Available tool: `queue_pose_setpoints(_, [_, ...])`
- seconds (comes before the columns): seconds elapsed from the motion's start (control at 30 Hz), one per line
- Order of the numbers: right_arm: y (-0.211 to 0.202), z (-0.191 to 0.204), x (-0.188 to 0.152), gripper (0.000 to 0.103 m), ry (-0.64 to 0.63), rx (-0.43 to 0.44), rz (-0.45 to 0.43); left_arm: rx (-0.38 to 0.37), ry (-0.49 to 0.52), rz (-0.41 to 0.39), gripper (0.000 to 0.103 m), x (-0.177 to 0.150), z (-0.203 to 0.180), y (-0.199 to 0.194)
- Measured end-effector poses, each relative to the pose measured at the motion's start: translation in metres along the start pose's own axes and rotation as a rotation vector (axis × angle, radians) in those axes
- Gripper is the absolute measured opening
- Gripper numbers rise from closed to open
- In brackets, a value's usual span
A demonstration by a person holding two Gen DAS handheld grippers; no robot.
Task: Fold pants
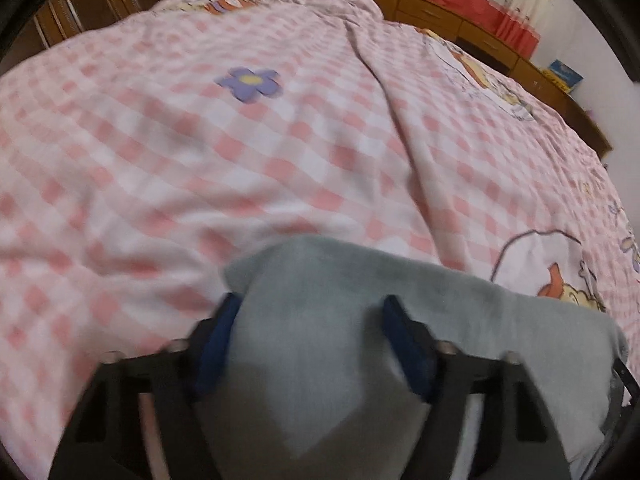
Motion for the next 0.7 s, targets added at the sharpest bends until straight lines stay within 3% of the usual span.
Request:
queue_pose_setpoints(0.03, [0.001,0.003,0.001,0.072,-0.009,0.007,-0.001,0.012,0.017,-0.006,0.052,-0.001,-0.003,0.001])
queue_pose_setpoints(0.07, [0.001,0.006,0.002,0.058,-0.018,0.021,-0.006,0.022,0.032,-0.022,0.045,0.000,-0.005,-0.001])
queue_pose_setpoints(0.1, [-0.001,0.010,0.003,0.036,-0.025,0.041,-0.013,0.027,0.040,-0.034,0.030,0.001,-0.006,-0.003])
queue_pose_setpoints(0.13, [-0.004,0.014,0.004,0.025,-0.031,0.068,-0.018,0.029,0.043,-0.048,0.016,0.002,-0.007,-0.007])
queue_pose_setpoints(0.17, [-0.010,0.018,0.005,0.012,-0.034,0.084,-0.021,0.011,0.041,-0.067,0.010,0.003,-0.009,-0.014])
queue_pose_setpoints(0.23, [-0.022,0.021,0.011,0.011,-0.041,0.074,-0.056,-0.026,0.033,-0.092,0.006,0.004,-0.013,-0.025])
queue_pose_setpoints(0.37, [-0.064,0.023,0.038,0.010,-0.066,0.077,-0.188,-0.027,0.038,-0.195,0.005,0.011,-0.015,-0.066])
queue_pose_setpoints(0.47, [-0.069,0.024,0.061,0.010,-0.079,0.071,-0.220,-0.020,0.030,-0.248,0.005,0.025,-0.012,-0.084])
queue_pose_setpoints(0.57, [-0.051,0.027,0.074,0.010,-0.054,0.077,-0.192,0.014,0.039,-0.294,0.005,0.041,-0.010,-0.089])
queue_pose_setpoints(0.7, [-0.002,0.035,0.071,0.011,-0.094,0.029,-0.111,0.077,0.066,-0.262,0.006,0.047,-0.008,-0.058])
Point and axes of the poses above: each gripper's, at about its wrist camera, not at the fingertips, and y roughly the way its jaws point, z to its left, x to its top, the point moved 10 cm from there along y, roughly the way its jaws point, and after that the axes turned 3 degrees about -x, right-handed, at the moved point
